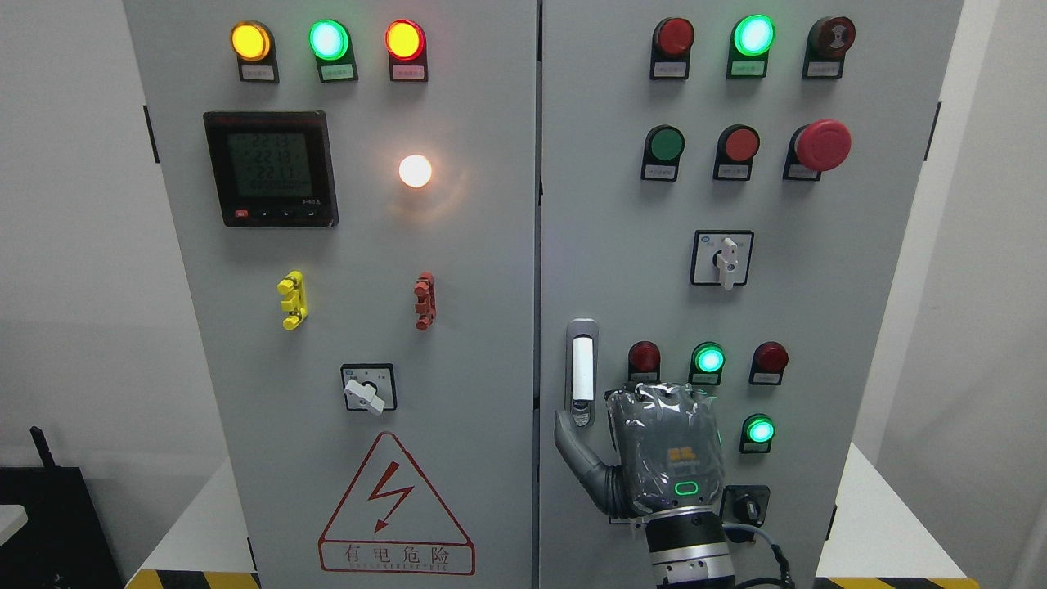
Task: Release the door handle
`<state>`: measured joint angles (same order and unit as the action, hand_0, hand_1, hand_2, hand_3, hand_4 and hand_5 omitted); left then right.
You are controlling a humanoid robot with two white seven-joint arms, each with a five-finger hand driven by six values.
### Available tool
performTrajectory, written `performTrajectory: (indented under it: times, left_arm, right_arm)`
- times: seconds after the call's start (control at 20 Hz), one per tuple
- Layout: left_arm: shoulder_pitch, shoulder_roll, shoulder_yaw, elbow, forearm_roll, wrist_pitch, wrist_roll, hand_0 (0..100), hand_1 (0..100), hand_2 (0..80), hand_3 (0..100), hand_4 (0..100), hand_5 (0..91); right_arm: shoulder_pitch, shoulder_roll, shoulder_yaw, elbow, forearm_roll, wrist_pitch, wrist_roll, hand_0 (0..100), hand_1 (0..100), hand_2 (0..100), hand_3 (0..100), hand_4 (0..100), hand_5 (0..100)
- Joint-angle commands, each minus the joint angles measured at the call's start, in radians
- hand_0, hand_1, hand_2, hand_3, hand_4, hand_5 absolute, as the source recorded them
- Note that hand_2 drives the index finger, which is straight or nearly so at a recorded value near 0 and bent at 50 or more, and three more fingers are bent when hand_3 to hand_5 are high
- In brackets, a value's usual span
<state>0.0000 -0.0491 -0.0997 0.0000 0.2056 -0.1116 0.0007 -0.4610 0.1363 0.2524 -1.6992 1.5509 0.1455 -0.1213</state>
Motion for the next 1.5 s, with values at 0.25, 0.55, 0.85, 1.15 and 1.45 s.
performTrajectory:
  times: [0.25,0.55,0.85,1.15,1.45]
  left_arm:
    - [0.031,0.0,0.0,-0.031,0.0,0.0,0.001,12,39,0.0,0,0,0.0]
    - [0.031,0.0,0.0,-0.031,0.0,0.0,0.001,12,39,0.0,0,0,0.0]
    - [0.031,0.0,0.0,-0.031,0.0,0.0,0.001,12,39,0.0,0,0,0.0]
    - [0.031,0.0,0.0,-0.031,0.0,0.0,0.001,12,39,0.0,0,0,0.0]
    - [0.031,0.0,0.0,-0.031,0.0,0.0,0.001,12,39,0.0,0,0,0.0]
  right_arm:
    - [-0.018,0.0,-0.002,0.015,0.0,0.013,0.0,37,0,100,100,100,95]
    - [-0.018,0.0,-0.002,0.018,0.0,0.013,0.0,38,0,100,100,100,95]
    - [-0.019,0.005,-0.002,0.016,0.0,0.013,0.0,40,0,100,100,100,95]
    - [-0.019,0.005,-0.002,0.016,0.0,0.014,0.0,42,0,100,100,100,95]
    - [-0.018,0.006,-0.002,0.018,0.0,0.02,0.0,42,0,100,100,100,95]
